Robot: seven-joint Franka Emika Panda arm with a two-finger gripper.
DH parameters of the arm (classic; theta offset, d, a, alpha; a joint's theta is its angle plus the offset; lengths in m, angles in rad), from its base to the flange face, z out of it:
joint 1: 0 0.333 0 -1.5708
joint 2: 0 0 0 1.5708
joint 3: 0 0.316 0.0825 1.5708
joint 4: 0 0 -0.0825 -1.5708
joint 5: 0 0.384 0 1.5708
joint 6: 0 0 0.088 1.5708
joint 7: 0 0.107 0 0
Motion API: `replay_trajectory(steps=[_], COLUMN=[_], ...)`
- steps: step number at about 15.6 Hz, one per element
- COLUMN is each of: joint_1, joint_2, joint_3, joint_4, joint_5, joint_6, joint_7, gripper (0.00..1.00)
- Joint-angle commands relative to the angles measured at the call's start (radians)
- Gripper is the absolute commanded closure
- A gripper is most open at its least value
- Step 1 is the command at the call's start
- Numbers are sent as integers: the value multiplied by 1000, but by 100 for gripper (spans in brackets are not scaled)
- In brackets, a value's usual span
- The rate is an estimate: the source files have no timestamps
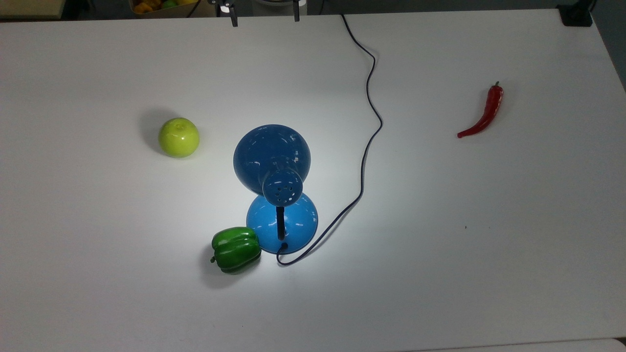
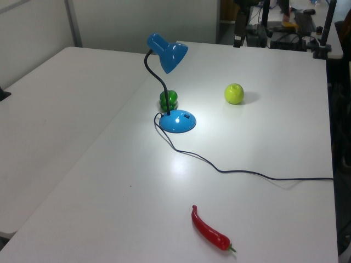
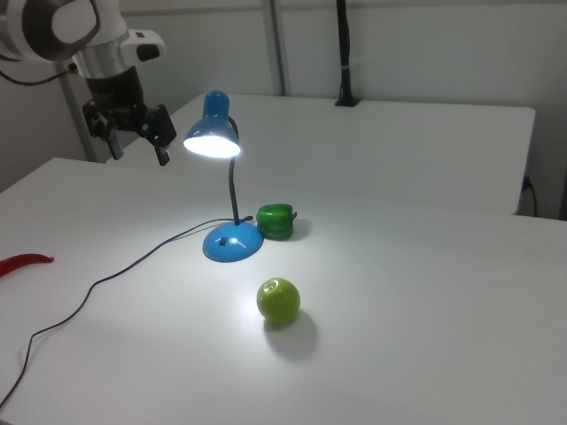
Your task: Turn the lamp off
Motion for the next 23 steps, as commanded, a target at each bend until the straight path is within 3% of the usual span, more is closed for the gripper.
replay_trajectory(steps=[1,15,18,19,20,22,23], joint_1=[5,-3,-3,-6,-9,-9,-9], joint_2=[-5,-10,-5,-5,-5,-5,-5], joint_3=[5,5,5,5,5,5,5], joint_4=[-21,-21,-21,-19,-21,-21,-21], joint_5=[6,9,14,24,30,30,30], joint_6=[15,16,21,25,25,25,25], joint_7=[-19,-32,-66,-77,-77,-78,-78], gripper=[0,0,36,58,68,76,84])
